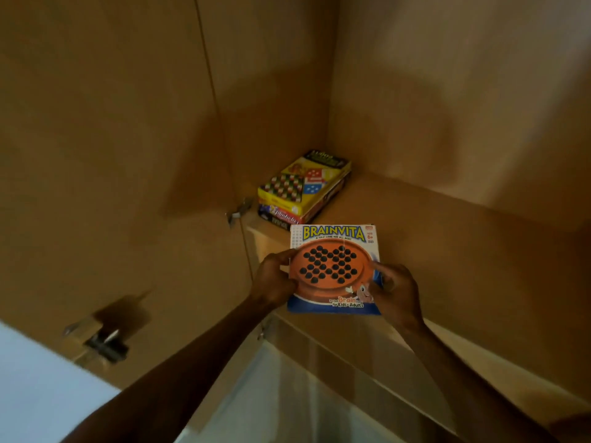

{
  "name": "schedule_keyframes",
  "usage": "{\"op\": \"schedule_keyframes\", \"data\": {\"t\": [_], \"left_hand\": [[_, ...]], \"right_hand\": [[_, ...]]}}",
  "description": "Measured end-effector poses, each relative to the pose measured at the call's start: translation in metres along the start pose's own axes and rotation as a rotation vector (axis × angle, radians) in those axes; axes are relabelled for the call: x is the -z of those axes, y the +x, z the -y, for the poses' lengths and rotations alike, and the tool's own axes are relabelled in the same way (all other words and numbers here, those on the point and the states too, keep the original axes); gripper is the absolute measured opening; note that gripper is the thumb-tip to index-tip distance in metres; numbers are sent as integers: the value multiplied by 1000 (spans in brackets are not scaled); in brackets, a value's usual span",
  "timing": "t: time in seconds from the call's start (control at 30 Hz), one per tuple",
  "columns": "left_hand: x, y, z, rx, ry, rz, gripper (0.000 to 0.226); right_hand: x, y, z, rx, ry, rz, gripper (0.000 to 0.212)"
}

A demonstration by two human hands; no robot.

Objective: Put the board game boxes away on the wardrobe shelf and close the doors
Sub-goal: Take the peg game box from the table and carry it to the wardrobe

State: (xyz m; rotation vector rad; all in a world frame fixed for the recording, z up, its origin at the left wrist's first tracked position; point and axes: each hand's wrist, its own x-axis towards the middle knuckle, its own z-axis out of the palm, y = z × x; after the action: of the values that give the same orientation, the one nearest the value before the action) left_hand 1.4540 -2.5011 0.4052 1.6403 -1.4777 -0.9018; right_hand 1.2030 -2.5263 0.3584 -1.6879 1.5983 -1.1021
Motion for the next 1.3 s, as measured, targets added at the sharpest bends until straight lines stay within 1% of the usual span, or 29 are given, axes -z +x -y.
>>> {"op": "schedule_keyframes", "data": {"t": [0.13,0.2,0.27,0.33,0.4,0.47,0.5,0.57,0.6,0.63,0.73,0.83,0.9,0.93,1.03,1.1,1.2,1.27,1.3], "left_hand": [[7,78,-33,-11,47,20,55],[11,110,-53,-14,67,84,54],[15,143,-76,-5,152,150,57],[23,168,-84,15,223,219,58],[26,196,-83,54,246,268,57],[30,219,-76,53,249,243,60],[32,233,-71,35,260,231,65],[36,251,-62,3,336,215,76],[39,258,-59,-1,384,183,76],[41,266,-52,-8,432,147,72],[44,280,-33,-60,584,53,48],[41,278,-26,-101,629,-73,35],[38,277,-26,-107,640,-137,33],[37,278,-26,-99,649,-141,35],[36,282,-22,-63,717,-75,49],[38,284,-17,-39,713,-45,54],[39,283,-10,-58,625,-16,59],[32,273,-12,-59,453,-40,55],[26,263,-13,-25,338,-96,48]], "right_hand": [[-8,79,-1,15,10,-36,38],[-15,116,3,19,23,-33,34],[-21,157,6,49,45,-19,32],[-27,185,12,74,48,2,31],[-32,209,14,76,53,36,30],[-39,223,14,73,98,86,29],[-43,232,10,88,109,101,27],[-46,241,7,128,96,142,24],[-47,243,7,158,87,160,25],[-49,246,7,185,88,173,26],[-54,253,12,212,118,224,31],[-63,259,13,219,122,300,37],[-68,260,17,253,135,359,42],[-71,260,18,275,131,375,45],[-79,264,18,308,68,363,52],[-80,266,19,313,39,345,54],[-76,266,20,291,39,383,59],[-73,263,17,279,63,397,61],[-72,259,15,268,82,390,60]]}}
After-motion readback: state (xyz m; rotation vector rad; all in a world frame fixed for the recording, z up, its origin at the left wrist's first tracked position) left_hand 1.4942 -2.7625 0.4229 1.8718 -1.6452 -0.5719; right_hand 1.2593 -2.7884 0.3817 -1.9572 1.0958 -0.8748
